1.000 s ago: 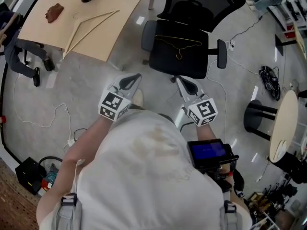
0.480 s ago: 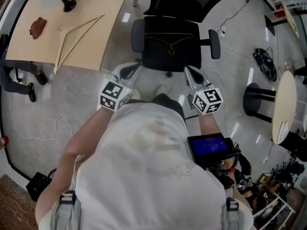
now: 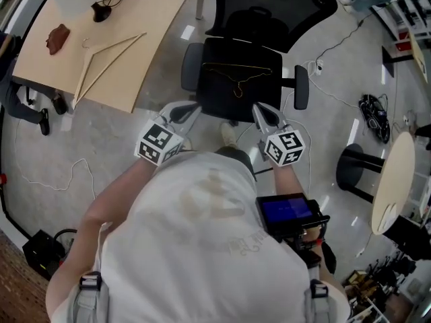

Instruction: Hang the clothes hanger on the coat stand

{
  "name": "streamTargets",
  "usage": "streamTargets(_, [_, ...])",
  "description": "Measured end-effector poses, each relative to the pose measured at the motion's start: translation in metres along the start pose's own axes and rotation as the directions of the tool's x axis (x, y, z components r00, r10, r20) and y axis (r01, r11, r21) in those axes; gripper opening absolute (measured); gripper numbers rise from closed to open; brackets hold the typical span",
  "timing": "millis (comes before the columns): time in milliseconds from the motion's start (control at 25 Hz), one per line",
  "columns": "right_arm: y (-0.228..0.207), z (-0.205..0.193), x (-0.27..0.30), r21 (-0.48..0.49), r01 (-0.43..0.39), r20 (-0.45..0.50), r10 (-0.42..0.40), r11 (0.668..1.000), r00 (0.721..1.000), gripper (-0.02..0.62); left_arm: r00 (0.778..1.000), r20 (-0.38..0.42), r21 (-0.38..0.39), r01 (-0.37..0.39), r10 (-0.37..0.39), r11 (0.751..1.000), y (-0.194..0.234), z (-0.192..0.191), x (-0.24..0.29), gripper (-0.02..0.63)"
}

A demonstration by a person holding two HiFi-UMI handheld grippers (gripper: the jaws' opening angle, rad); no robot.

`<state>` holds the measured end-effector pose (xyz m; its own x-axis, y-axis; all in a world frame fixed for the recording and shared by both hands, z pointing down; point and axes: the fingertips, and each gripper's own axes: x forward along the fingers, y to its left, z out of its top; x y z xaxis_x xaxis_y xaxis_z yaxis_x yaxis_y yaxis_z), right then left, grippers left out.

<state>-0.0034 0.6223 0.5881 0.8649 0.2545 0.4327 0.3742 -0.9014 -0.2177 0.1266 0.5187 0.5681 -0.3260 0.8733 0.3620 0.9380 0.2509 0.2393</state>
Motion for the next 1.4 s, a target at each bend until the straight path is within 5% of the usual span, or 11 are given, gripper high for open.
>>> streamTargets(200, [-0.045,-0.022,0.027,-0.108,-0.096,-0.133,0.082,0.989,0.988,0.015,0.999,-0.029,-0.013,-0.038,0.038,0.999,-0.012,0.007,0.045,0.002])
streamTargets(600, [-0.135,-0.093,0.075,-0.216,-0.293,-0.377,0.198,0.931,0.905,0.015,0.976,-0.115,-0.071,-0.195,0.186,0.978,-0.019,0.001,0.113,0.002])
streamTargets(880, [-0.192,-0.158,0.108,-0.272,-0.293,-0.542,0.106,0.916,0.834,0.014,0.957,-0.151,-0.130,-0.268,0.248,0.955,-0.031,-0.004,0.147,0.002])
streamTargets(1000, [-0.206,-0.190,0.126,-0.259,-0.326,-0.616,0.104,0.909,0.781,0.014,0.947,-0.158,-0.167,-0.305,0.280,0.937,-0.030,-0.009,0.147,0.002])
streamTargets(1160, [-0.227,-0.233,0.149,-0.296,-0.404,-0.711,0.083,0.865,0.698,0.019,0.916,-0.180,-0.198,-0.392,0.359,0.899,-0.019,-0.025,0.134,0.002])
streamTargets(1400, [-0.253,-0.272,0.194,-0.388,-0.509,-0.758,0.048,0.768,0.651,0.072,0.879,-0.222,-0.237,-0.469,0.423,0.851,-0.014,-0.067,0.130,0.002])
